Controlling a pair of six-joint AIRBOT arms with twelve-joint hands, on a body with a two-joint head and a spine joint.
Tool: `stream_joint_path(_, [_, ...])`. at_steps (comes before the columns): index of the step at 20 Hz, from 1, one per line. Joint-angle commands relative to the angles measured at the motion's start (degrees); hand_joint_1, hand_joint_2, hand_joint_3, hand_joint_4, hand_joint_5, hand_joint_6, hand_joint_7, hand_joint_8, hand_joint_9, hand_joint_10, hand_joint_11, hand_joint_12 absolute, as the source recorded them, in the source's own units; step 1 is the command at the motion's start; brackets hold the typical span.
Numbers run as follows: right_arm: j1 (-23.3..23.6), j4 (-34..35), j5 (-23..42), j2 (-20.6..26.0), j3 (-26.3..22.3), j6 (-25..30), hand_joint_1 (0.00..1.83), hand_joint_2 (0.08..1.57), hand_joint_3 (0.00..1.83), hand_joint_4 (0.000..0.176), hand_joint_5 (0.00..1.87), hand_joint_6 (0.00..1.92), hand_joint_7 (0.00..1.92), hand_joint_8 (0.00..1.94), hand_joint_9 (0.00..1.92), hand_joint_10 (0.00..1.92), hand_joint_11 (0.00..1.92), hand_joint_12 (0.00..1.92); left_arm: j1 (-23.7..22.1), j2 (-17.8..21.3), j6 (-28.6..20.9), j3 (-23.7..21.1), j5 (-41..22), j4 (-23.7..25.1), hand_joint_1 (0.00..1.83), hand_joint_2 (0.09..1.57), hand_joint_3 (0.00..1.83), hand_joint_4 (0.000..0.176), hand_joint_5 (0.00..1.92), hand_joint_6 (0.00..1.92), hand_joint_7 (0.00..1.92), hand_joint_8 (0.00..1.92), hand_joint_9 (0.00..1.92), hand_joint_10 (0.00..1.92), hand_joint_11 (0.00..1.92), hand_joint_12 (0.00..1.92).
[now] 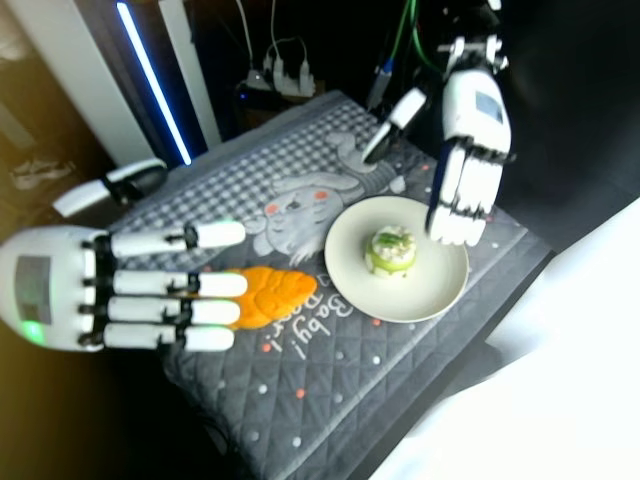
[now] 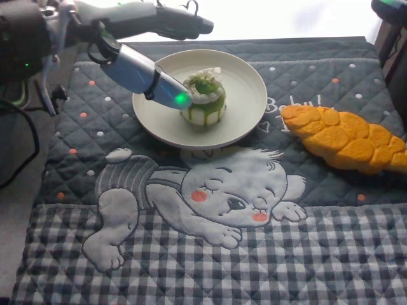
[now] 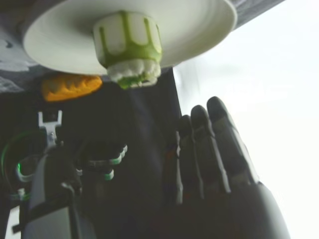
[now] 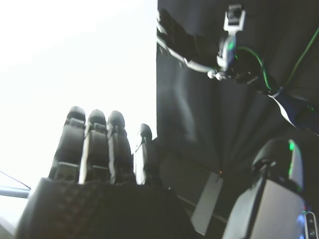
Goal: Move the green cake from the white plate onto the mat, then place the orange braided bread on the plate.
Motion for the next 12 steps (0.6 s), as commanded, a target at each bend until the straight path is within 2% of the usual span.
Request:
stream_joint_path(1, [0.4,2.3,7.3,0.7,0.0,0.5,0.40,0.63,0.01,0.175,0.04,0.00,0.06,0.00,0.05,0.00,0.03,0.02,-0.7,-0.1,-0.9,0.2,-1.6,-0.4,0.59,0.78,0.00,0.063,0.26,0.00,0.39,0.00,0.41,0.01,0.37,0.09])
stream_joint_path(3, [0.4,2.2,7.5,0.7,-0.2,0.5,0.40,0.62,0.00,0.176,0.03,0.00,0.05,0.00,0.04,0.00,0.02,0.01,-0.8,-1.2,-0.9,1.0,-0.7,0.8,0.62,0.76,0.00,0.065,0.26,0.00,0.41,0.01,0.46,0.02,0.45,0.13])
stream_joint_path(4, [0.4,2.1,7.5,0.7,-0.3,0.5,0.40,0.62,0.01,0.176,0.03,0.00,0.05,0.00,0.04,0.00,0.03,0.02,-0.8,-1.7,-0.9,1.4,-0.5,0.8,0.62,0.76,0.00,0.087,0.25,0.00,0.40,0.00,0.45,0.01,0.42,0.12])
stream_joint_path(6, [0.4,1.9,7.7,0.7,-0.4,0.5,0.42,0.63,0.00,0.176,0.03,0.00,0.05,0.00,0.04,0.00,0.02,0.02,-0.8,-2.7,-0.9,1.9,0.4,1.7,0.58,0.76,0.00,0.117,0.23,0.00,0.32,0.00,0.33,0.00,0.31,0.07])
stream_joint_path(7, [0.4,1.9,7.8,0.7,-0.4,0.5,0.42,0.65,0.01,0.176,0.03,0.00,0.05,0.00,0.04,0.00,0.02,0.01,-0.8,-3.5,-0.9,2.3,1.2,2.6,0.57,0.76,0.00,0.138,0.23,0.00,0.29,0.00,0.33,0.00,0.33,0.08])
stream_joint_path(9, [0.4,1.9,8.1,0.7,-0.5,0.5,0.41,0.67,0.02,0.176,0.04,0.01,0.06,0.00,0.03,0.00,0.00,0.01,-1.2,-5.5,-1.0,3.4,2.4,4.7,0.51,0.75,0.00,0.139,0.21,0.00,0.29,0.00,0.36,0.01,0.34,0.10])
stream_joint_path(10, [0.4,1.8,8.2,0.7,-0.6,0.5,0.41,0.68,0.02,0.176,0.05,0.01,0.06,0.01,0.03,0.00,0.00,0.00,-1.2,-6.2,-1.0,3.8,2.8,5.4,0.47,0.73,0.01,0.135,0.21,0.00,0.31,0.00,0.39,0.01,0.30,0.27])
stream_joint_path(12, [0.4,1.7,8.5,0.7,-0.7,0.5,0.40,0.66,0.01,0.176,0.06,0.01,0.08,0.01,0.04,0.01,0.01,0.01,-1.3,-7.7,-1.0,4.5,3.8,6.9,0.47,0.71,0.00,0.166,0.20,0.00,0.38,0.00,0.45,0.00,0.15,0.76])
